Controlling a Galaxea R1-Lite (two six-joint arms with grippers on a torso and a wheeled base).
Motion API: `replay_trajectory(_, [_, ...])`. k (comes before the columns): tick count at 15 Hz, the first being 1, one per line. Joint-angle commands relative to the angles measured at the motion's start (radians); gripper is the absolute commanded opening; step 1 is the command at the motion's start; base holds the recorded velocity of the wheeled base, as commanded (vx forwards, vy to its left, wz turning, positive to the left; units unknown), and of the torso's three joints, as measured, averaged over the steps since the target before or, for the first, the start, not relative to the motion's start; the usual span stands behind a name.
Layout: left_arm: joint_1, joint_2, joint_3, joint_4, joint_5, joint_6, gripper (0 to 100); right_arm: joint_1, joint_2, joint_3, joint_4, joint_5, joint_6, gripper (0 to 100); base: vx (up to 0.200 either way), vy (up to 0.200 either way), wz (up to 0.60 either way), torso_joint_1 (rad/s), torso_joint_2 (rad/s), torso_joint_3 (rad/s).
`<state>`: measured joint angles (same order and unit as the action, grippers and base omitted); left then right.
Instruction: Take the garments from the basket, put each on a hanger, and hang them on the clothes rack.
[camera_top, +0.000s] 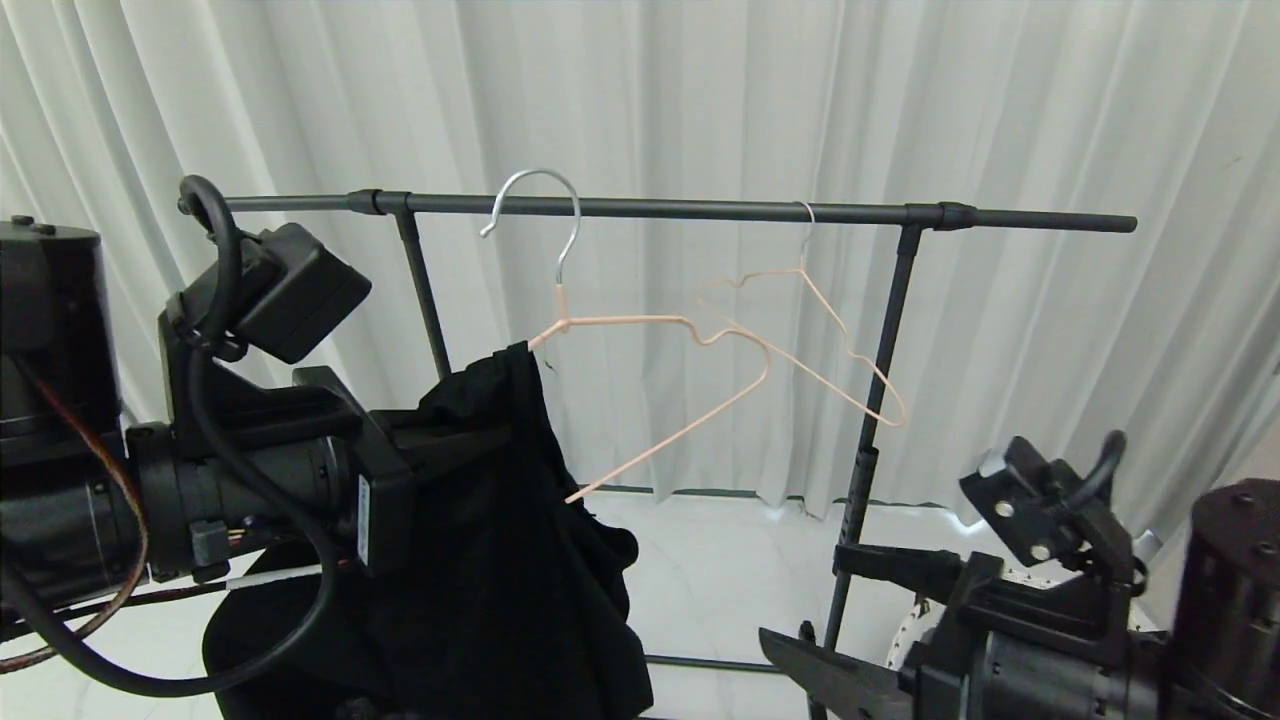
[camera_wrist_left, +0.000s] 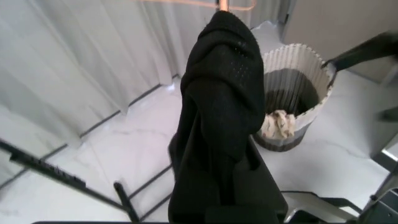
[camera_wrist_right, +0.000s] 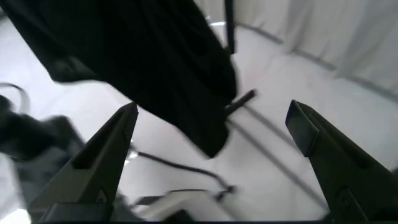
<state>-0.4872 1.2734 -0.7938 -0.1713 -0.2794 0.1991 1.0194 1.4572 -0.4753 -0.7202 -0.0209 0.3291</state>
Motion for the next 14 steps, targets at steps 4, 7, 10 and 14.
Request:
replay_trajectory(4, [-0.036,-0.016,-0.008,-0.002,0.000,0.005,0,0.027,0.278,-0.192,-0.004,-0.079,0.126,100,0.000,0.000,0.00,0.000,0.00,0.000])
replay_trajectory(7, [-0.059,-0.039,-0.008,-0.002,0.000,0.003,0,0.030,0.344,-0.229,-0.007,-0.117,0.123,100,0.000,0.000,0.00,0.000,0.00,0.000])
replay_trajectory(10, [-0.094,-0.046,-0.007,-0.002,0.002,0.003,0,0.030,0.362,-0.236,-0.007,-0.119,0.120,100,0.000,0.000,0.00,0.000,0.00,0.000])
replay_trajectory(14, [-0.097,-0.045,-0.008,-0.002,0.003,0.005,0,0.044,0.356,-0.223,-0.007,-0.125,0.113,100,0.000,0.000,0.00,0.000,0.00,0.000])
